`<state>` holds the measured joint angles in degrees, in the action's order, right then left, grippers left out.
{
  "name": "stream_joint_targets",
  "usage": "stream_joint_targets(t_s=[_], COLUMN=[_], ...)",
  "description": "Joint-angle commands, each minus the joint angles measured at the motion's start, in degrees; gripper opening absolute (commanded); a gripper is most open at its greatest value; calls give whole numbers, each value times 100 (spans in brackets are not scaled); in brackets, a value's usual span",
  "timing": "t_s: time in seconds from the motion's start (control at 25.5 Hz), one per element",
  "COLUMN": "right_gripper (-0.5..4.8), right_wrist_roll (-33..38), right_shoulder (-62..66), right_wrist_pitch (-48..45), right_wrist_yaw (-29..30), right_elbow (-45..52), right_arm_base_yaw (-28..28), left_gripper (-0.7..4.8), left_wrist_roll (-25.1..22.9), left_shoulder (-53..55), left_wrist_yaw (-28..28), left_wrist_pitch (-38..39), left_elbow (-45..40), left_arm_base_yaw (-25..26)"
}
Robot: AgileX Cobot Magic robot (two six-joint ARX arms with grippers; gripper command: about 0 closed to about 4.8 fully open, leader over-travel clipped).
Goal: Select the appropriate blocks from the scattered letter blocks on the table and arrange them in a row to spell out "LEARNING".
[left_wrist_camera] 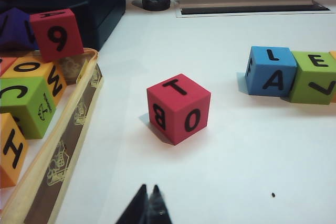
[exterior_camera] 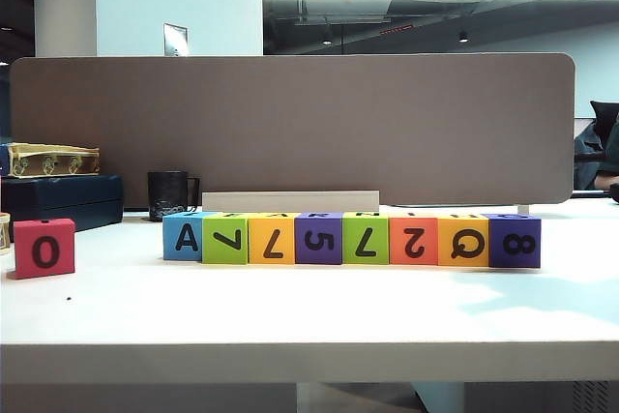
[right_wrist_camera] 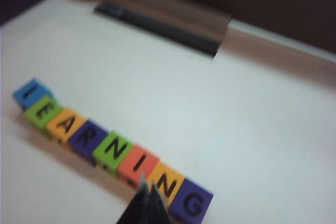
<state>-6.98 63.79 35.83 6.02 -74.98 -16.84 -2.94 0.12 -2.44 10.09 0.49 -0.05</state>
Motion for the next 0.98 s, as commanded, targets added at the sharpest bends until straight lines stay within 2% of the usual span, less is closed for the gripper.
stream_joint_targets(t_s=[0.04, 0.28, 0.43, 0.83, 0.98], right_gripper=[-1, -1, -1, -1, -1], right_wrist_roll=[-17, -7, 15, 597, 796], right_shoulder=[-483, -1388, -2059, -3453, -3906], right_wrist_pitch=[-1005, -1939, -2544, -3773, -3847], right_wrist_yaw=[7, 9, 11, -9, -9], right_elbow=[761, 2337, 3539, 5584, 6057], right_arm_base_yaw=[313, 988, 1231, 1228, 1228], left_gripper=[-5, -5, -5, -5, -5], left_wrist_roll=[17, 20, 20, 20, 17], left_shoulder=[2, 2, 2, 2, 2], left_wrist_yaw=[-20, -22, -22, -20, -22], left_wrist_pitch=[31, 31, 31, 31, 31], left_elbow=[7, 7, 7, 7, 7], left_arm_base_yaw=[2, 2, 2, 2, 2])
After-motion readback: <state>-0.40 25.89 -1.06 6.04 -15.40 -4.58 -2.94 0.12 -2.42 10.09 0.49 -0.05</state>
